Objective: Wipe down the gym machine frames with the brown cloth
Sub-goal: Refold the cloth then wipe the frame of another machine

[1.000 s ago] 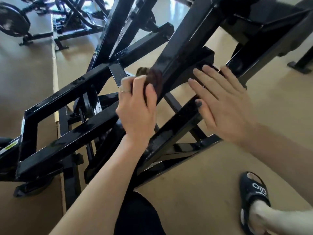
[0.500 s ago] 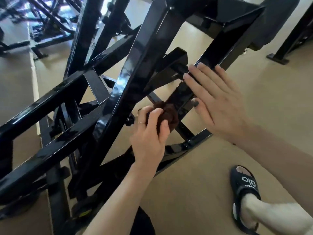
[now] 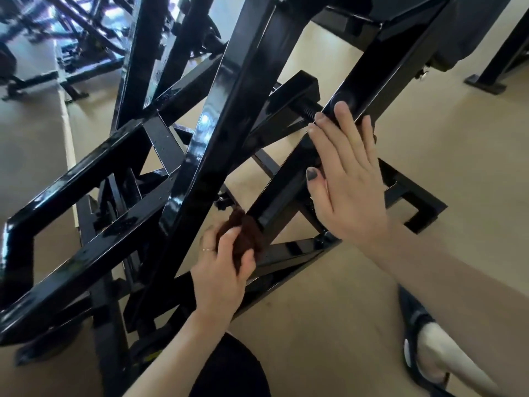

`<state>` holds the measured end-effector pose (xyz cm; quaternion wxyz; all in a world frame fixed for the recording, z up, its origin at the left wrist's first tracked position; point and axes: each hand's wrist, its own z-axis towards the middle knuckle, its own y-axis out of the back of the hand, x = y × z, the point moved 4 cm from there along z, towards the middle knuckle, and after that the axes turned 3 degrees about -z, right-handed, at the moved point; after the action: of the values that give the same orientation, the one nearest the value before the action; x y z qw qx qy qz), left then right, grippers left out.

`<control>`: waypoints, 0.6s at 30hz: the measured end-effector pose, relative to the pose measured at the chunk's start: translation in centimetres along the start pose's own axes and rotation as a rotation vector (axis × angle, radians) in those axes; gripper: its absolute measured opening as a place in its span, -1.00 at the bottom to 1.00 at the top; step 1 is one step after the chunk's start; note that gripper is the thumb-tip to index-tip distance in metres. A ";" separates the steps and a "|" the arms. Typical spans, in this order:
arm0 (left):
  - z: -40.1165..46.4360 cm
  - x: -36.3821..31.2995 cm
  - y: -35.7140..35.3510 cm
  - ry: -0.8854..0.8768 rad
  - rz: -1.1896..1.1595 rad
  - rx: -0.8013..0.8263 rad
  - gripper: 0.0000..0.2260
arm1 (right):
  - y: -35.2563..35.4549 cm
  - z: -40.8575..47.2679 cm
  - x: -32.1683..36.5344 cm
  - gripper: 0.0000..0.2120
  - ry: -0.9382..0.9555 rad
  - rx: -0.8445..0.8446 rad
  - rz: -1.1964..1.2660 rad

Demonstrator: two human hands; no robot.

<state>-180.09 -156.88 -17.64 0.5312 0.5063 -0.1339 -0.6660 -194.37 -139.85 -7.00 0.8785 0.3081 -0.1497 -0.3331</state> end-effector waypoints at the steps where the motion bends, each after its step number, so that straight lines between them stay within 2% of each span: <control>1: -0.3 0.3 0.2 0.018 0.003 -0.002 -0.67 | -0.3 0.0 0.4 -0.47 -0.023 -0.020 0.001; 4: 1.8 -2.1 0.4 0.039 -0.021 -0.041 -0.65 | -0.9 -0.1 0.9 -0.49 -0.055 -0.049 0.007; 8: 7.7 -8.2 -0.4 -0.096 -0.069 -0.137 -0.62 | -0.4 -0.2 0.4 -0.49 -0.033 -0.047 0.070; 10: 8.3 -9.0 -0.8 -0.141 -0.059 -0.151 -0.62 | 0.1 -0.3 -0.2 -0.51 -0.006 -0.026 0.098; 13: 4.9 -5.6 -1.0 -0.201 -0.014 -0.130 -0.66 | 0.3 -0.2 -0.2 -0.55 -0.031 -0.044 0.107; 18: -4.9 4.6 0.1 0.028 0.061 -0.005 -0.62 | -0.2 -0.4 2.7 -0.52 -0.177 -0.045 -0.033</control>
<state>-175.72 -159.02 -22.23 0.5543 0.5100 -0.1403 -0.6426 -192.34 -141.59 -7.28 0.8630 0.2598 -0.2142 -0.3767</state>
